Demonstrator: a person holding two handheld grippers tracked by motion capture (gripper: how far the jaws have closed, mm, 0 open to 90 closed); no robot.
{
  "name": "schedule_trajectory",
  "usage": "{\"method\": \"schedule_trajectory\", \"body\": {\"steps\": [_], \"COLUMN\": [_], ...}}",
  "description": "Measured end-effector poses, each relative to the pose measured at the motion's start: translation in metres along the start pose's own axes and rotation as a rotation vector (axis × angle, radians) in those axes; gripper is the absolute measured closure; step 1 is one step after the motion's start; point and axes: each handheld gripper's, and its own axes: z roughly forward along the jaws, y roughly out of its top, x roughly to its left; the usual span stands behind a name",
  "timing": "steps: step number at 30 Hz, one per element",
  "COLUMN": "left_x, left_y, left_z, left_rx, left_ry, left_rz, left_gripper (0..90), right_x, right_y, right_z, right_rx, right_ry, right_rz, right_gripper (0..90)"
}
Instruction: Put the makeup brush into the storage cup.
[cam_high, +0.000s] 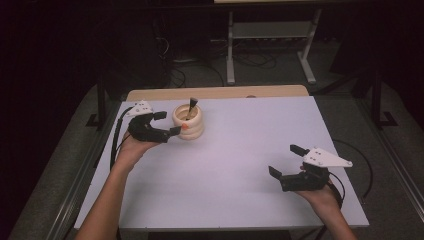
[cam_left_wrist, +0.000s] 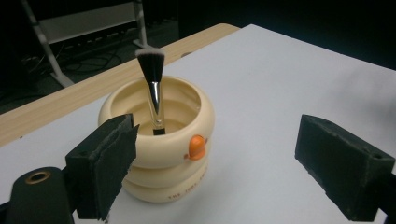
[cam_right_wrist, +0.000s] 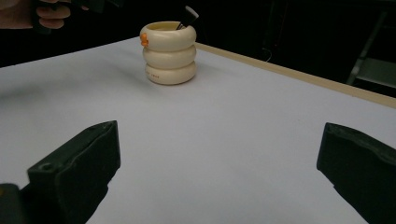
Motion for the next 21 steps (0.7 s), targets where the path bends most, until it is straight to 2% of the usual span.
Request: {"method": "schedule_trajectory", "body": {"steps": [12, 13, 21], "left_x": [-0.015, -0.016, -0.025], "left_y": [-0.013, -0.014, -0.024], "left_z": [-0.012, -0.013, -0.019], "left_rx": [-0.014, -0.012, -0.003], "left_ry": [-0.010, -0.012, -0.018], "left_rz": [0.015, 0.025, 0.027], "left_gripper": [12.2, 12.1, 12.1], "right_x": [-0.001, -0.001, -0.001], "right_y": [0.000, 0.000, -0.001], "right_z": [0.000, -0.001, -0.001], "right_rx": [0.000, -0.001, -0.003], "right_ry": [-0.002, -0.002, -0.004], "right_rz": [-0.003, -0.002, 0.004], "right_gripper": [0.0, 0.0, 0.0]}}
